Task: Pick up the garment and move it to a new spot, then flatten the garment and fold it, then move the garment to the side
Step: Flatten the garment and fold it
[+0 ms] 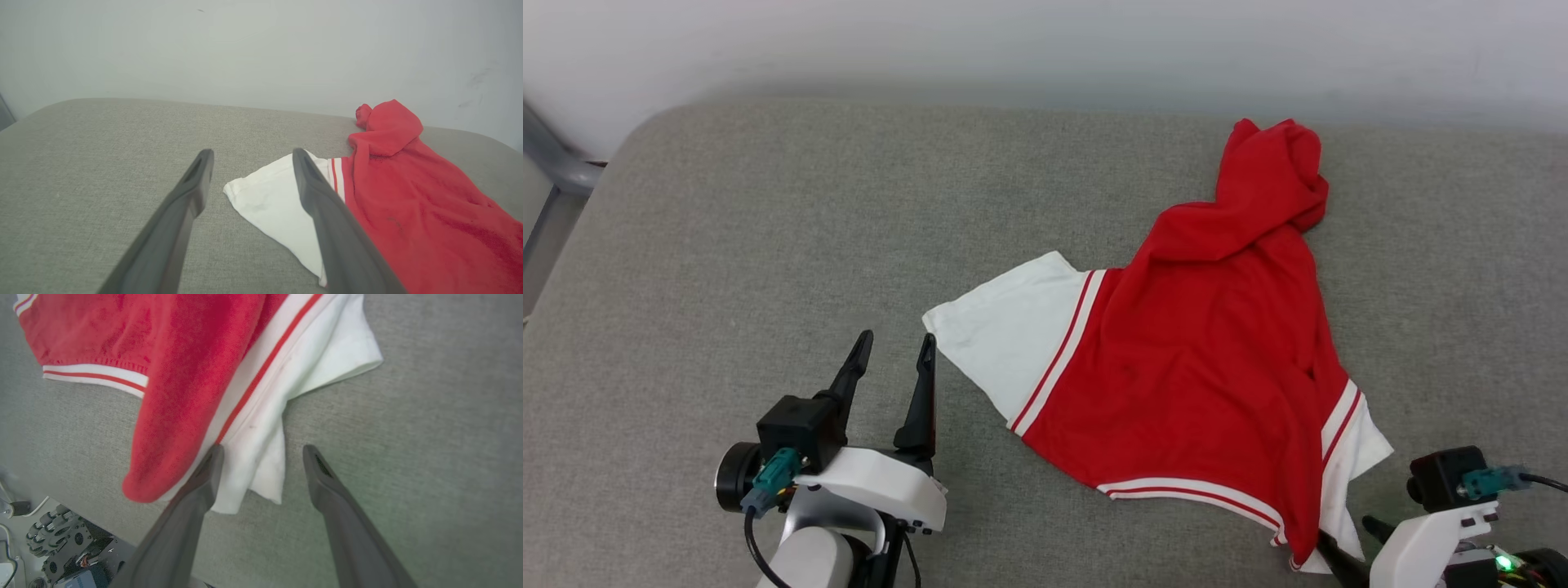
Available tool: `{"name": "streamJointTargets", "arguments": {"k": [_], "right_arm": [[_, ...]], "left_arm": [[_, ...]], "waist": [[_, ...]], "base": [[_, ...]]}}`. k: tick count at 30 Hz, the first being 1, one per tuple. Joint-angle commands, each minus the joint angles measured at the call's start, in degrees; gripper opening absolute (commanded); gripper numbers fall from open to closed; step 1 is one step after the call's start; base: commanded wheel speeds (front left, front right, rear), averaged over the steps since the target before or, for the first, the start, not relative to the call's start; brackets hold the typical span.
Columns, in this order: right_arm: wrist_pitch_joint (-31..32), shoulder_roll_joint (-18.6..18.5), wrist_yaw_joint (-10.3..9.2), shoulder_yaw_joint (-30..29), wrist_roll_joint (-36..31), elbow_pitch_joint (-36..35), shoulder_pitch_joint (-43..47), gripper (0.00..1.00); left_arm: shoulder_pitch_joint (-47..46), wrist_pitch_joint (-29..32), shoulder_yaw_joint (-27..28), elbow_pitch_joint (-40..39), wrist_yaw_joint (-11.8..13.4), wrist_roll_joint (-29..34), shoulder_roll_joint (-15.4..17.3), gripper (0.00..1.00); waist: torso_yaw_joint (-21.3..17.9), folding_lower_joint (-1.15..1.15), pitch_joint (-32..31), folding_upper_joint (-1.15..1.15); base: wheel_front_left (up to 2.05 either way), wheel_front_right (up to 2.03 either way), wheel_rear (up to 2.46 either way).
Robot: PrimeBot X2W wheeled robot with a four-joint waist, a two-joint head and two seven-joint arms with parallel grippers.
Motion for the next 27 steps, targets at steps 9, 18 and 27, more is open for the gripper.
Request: {"name": "streamJointTargets", "arguments": {"k": [9, 18, 27], "right_arm": [[1.9, -0.3, -0.05, 6.0, 3.1, 12.1, -1.0, 0.44], [-5.0, -1.1, -0.09, 3.6, 2.1, 10.8, -2.5, 0.00], [-8.7, 0.5, -0.05, -7.9, -2.8, 2.4, -0.6, 0.00]], "left_arm": [[-2.1, -1.5, 0.3, 1.7, -0.2, -0.4, -0.4, 1.00], [-1.8, -1.8, 0.5, 3.5, 0.0, -0.7, 0.1, 1.00], [-2.0, 6.7, 0.7, 4.9, -1.4, -4.1, 2.0, 1.00]], "waist": [[1.4, -0.01, 3.4, 0.00], [0.2, -0.01, 1.0, 0.00], [-1.8, -0.01, -3.6, 0.00]], "base": [[0.00, 0.00, 0.00], [0.00, 0.00, 0.00], [0.00, 0.00, 0.00]]}}
